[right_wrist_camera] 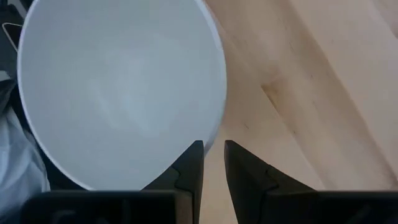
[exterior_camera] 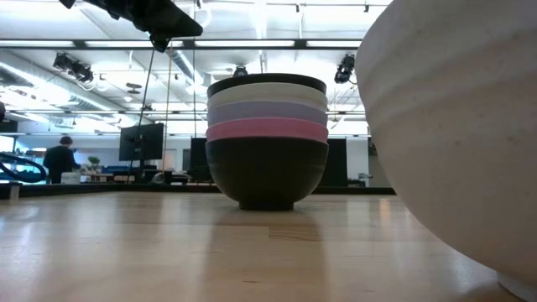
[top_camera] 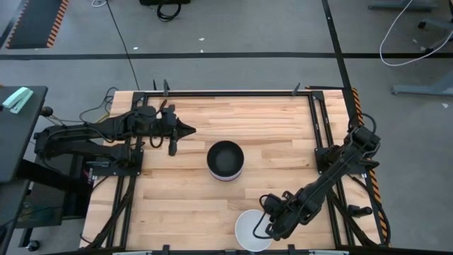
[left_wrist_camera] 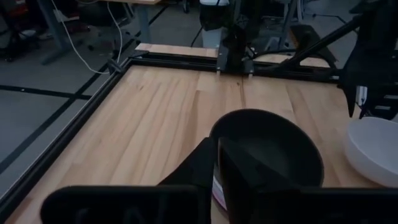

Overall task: Nest bowls inside each other
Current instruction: Stack the white bowl on top of the black bowl

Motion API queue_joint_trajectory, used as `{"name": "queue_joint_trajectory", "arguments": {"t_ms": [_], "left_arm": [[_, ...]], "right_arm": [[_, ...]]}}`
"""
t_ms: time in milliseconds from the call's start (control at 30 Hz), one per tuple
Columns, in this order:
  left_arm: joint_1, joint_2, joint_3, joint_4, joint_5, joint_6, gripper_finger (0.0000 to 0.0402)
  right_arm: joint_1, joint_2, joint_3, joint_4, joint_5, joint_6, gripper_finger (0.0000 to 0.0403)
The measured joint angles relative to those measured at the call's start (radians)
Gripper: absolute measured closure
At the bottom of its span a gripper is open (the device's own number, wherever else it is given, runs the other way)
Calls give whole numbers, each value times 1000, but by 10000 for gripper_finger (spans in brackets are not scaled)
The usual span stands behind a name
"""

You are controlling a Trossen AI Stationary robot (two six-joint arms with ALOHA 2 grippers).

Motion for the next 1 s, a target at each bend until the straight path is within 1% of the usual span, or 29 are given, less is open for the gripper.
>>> {"name": "queue_joint_trajectory", "arguments": {"t_ms": [300, 700, 1000], "left_arm": [[0, 1, 0, -13, -1, 0, 361], [0, 1, 0, -28, -1, -8, 374], [0, 1, 0, -28, -1, -22, 362]], "right_arm": [[0, 7, 1, -4, 0, 15, 330], [1, 19, 1, 29, -3, -10, 330], [1, 19, 1, 70, -3, -34, 330]]}}
